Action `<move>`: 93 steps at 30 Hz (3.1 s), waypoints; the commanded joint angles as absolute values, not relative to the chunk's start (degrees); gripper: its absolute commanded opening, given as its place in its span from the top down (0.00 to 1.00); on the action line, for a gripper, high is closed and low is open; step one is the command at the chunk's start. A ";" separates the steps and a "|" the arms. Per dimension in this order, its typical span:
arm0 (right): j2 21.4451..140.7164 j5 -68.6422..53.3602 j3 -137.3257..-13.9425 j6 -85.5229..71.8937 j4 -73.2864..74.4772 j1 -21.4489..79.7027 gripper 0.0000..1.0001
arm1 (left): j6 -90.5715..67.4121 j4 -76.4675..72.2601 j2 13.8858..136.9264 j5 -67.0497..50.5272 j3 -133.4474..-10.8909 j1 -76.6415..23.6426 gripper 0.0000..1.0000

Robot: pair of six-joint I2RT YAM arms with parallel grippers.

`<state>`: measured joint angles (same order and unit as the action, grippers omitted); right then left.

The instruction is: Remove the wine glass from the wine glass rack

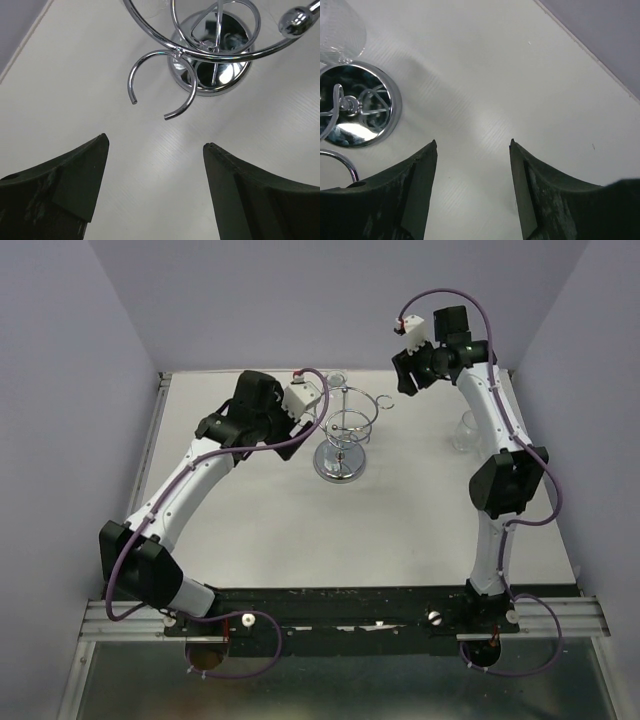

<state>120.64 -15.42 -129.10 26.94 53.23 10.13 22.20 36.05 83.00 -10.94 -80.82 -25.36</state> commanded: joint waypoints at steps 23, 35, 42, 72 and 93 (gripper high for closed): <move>116.46 -29.09 -126.31 33.40 58.01 14.94 0.36 | 18.46 29.62 91.05 -5.72 -89.20 -22.94 0.09; 109.17 -28.21 -118.83 32.00 59.06 18.28 0.37 | 18.98 27.95 95.88 -5.27 -93.69 -20.30 0.09; 105.65 -27.77 -113.91 29.97 59.24 21.44 0.36 | 19.51 27.69 100.63 -5.71 -98.69 -19.78 0.09; 99.83 -56.06 -83.05 24.17 -3.24 8.35 0.00 | 23.55 41.56 82.89 -8.52 -88.86 -17.05 0.04; 120.58 -66.53 -97.55 19.42 -10.20 9.84 0.00 | 27.60 50.71 83.93 -4.92 -93.87 -16.79 0.04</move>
